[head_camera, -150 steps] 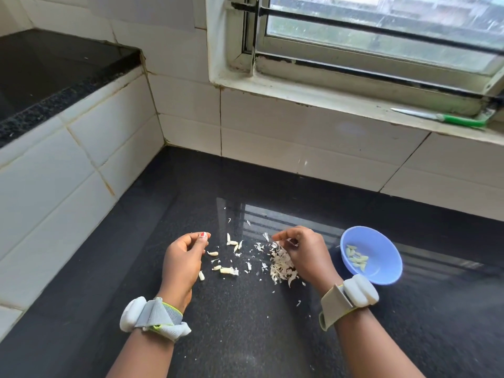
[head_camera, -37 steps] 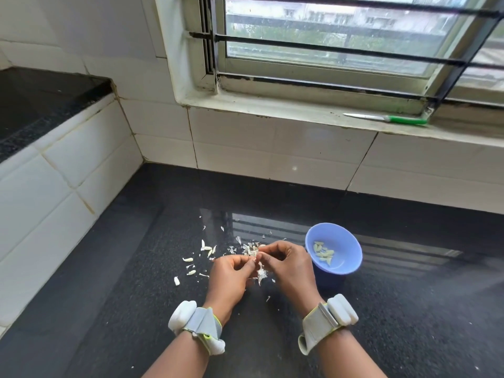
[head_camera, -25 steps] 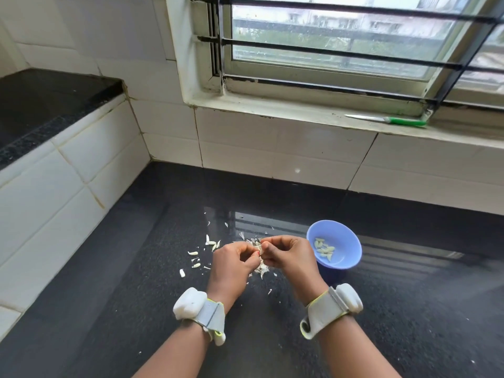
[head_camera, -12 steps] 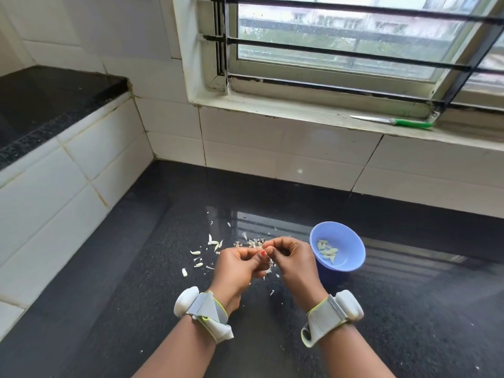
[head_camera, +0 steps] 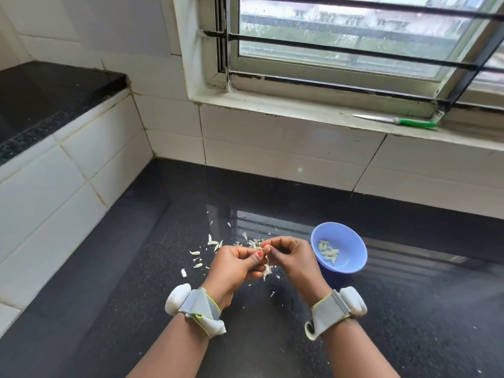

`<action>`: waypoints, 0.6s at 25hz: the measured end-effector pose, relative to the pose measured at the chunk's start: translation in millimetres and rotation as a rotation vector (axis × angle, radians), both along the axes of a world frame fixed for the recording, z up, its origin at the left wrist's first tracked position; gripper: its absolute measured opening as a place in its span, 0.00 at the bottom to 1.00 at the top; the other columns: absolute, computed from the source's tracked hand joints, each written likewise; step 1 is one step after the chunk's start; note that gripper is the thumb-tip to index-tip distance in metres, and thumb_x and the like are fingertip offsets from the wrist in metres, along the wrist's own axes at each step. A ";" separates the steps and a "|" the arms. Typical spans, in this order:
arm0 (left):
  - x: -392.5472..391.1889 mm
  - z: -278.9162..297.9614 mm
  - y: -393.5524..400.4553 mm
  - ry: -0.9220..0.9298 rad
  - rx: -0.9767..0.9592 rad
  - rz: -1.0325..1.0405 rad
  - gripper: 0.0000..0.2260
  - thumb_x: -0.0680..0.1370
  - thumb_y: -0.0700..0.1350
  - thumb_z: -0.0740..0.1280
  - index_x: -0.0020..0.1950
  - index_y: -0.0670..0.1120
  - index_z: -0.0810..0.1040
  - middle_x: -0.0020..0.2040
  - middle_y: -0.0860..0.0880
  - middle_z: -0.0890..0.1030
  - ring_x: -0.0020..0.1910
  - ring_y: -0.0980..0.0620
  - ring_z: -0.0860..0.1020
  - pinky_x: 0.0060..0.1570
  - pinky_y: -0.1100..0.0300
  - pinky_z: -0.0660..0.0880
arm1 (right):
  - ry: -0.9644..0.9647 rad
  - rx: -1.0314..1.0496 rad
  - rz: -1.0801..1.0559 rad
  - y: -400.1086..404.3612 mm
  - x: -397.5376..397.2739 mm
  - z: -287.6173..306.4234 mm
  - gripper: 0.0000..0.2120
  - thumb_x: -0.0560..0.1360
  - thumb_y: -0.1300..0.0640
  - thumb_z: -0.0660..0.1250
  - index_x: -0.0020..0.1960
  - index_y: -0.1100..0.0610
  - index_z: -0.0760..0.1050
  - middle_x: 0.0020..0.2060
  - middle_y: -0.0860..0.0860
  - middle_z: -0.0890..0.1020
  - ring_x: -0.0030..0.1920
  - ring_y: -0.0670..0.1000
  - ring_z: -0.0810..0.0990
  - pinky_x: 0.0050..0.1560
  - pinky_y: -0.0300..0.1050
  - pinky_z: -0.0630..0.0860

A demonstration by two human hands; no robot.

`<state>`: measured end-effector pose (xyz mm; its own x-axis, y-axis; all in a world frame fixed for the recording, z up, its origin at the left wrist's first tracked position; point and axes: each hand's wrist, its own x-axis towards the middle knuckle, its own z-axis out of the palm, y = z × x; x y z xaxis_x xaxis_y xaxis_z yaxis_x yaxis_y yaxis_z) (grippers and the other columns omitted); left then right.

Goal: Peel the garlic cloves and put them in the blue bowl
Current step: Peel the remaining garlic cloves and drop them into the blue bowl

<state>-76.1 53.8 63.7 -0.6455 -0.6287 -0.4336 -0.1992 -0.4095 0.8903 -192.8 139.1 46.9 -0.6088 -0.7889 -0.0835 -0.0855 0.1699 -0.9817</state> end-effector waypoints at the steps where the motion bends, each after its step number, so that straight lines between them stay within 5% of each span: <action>1: -1.5 -1.0 1.5 0.015 -0.019 0.042 0.06 0.74 0.39 0.70 0.46 0.37 0.83 0.36 0.45 0.82 0.32 0.55 0.79 0.31 0.66 0.77 | 0.043 0.022 -0.048 -0.7 1.1 -2.1 0.07 0.73 0.62 0.73 0.41 0.51 0.84 0.38 0.50 0.86 0.42 0.53 0.85 0.49 0.55 0.82; 9: -5.3 -8.0 3.2 0.025 -0.208 0.166 0.03 0.73 0.37 0.71 0.45 0.41 0.84 0.34 0.46 0.84 0.32 0.55 0.80 0.32 0.64 0.76 | 0.134 0.043 -0.116 0.1 7.4 4.7 0.07 0.74 0.59 0.72 0.41 0.48 0.83 0.36 0.46 0.86 0.38 0.46 0.84 0.44 0.45 0.82; 15: -2.5 -11.3 0.5 -0.002 -0.356 0.134 0.04 0.73 0.39 0.72 0.44 0.48 0.85 0.37 0.46 0.85 0.33 0.54 0.81 0.35 0.60 0.79 | 0.277 0.083 -0.085 -1.4 6.4 15.5 0.09 0.74 0.62 0.71 0.39 0.49 0.81 0.30 0.42 0.82 0.29 0.37 0.77 0.33 0.28 0.71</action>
<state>-78.6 54.3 52.4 -0.5469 -0.8189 -0.1742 -0.1669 -0.0973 0.9812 -186.4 137.7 62.4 -0.6808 -0.7317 0.0331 -0.3306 0.2667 -0.9053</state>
